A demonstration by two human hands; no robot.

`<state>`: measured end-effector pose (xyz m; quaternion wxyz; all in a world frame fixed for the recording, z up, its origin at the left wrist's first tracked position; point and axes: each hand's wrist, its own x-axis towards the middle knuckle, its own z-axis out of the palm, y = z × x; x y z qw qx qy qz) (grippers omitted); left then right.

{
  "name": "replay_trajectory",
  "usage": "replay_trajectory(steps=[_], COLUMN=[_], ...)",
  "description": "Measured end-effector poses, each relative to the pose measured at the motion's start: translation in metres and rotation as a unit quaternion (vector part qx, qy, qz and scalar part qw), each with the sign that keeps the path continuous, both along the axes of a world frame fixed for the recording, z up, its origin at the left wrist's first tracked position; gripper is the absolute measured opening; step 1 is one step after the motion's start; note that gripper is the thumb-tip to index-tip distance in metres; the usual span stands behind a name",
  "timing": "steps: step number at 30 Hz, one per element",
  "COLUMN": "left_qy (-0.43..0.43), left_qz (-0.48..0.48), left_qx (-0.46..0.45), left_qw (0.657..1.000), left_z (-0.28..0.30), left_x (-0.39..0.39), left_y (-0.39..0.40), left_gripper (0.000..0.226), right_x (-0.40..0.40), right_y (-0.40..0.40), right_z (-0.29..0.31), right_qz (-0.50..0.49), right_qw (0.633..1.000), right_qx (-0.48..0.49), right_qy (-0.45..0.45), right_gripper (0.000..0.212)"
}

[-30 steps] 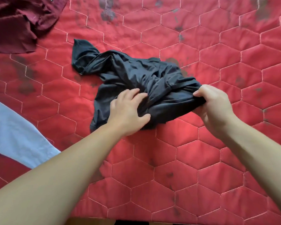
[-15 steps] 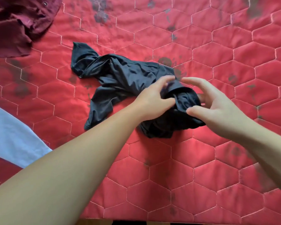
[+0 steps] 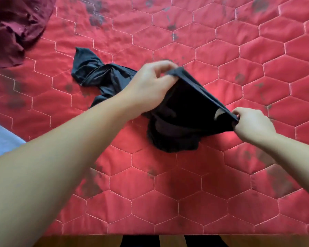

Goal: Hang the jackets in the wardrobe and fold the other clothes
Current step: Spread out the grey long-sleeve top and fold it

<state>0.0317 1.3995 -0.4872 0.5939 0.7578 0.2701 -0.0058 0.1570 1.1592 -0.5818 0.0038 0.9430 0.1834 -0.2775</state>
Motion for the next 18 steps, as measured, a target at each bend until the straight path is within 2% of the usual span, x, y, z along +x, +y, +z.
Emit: replay_trajectory(steps=[1,3,5,6,8,10,11,12,14,16,18], left_qy=[-0.014,-0.035,-0.057,-0.069,-0.083,-0.07,-0.057,-0.047,-0.043,-0.052,-0.058], left_qz=[0.033,0.128,0.199,0.216,0.23,0.223,0.211,0.198,0.179,0.168,0.133], left_qx=[-0.024,-0.131,-0.21,-0.218,-0.174,-0.098,-0.073,-0.058,-0.032,0.008,0.088], left_qw=[0.999,0.982,0.956,0.949,0.954,0.967,0.973,0.977,0.982,0.984,0.985], left_z=[0.013,0.043,0.076,0.092,0.125,0.157,0.172,0.188,0.221,0.252,0.284], left_x=[0.006,0.019,0.028,0.032,0.035,0.033,0.03,0.028,0.021,0.014,0.003], left_y=[-0.002,-0.006,-0.007,-0.006,-0.004,0.006,0.012,0.018,0.03,0.041,0.053], left_gripper=[0.023,0.023,0.021,0.021,0.019,0.012,0.015,0.025,0.044,0.051,0.049], right_x=[0.003,0.007,0.01,0.013,0.023,0.042,0.055,0.068,0.097,0.125,0.142], right_y=[-0.002,-0.002,-0.001,-0.001,0.0,0.003,0.006,0.007,0.011,0.013,0.015], right_z=[-0.002,0.003,0.022,0.036,0.068,0.107,0.131,0.158,0.217,0.281,0.349], right_qz=[-0.019,-0.041,-0.033,-0.014,0.015,0.004,-0.004,-0.008,-0.007,-0.004,-0.016], right_qw=[1.0,0.999,0.999,0.998,0.988,0.969,0.963,0.964,0.981,0.995,0.991], right_qx=[0.006,0.029,0.016,-0.003,-0.045,-0.074,-0.076,-0.068,-0.03,0.039,0.136], right_qy=[0.007,0.013,0.032,0.057,0.148,0.237,0.259,0.257,0.193,0.093,0.002], right_gripper=[0.014,0.008,0.015,0.016,0.011,0.023,0.028,0.031,0.032,0.028,0.024])
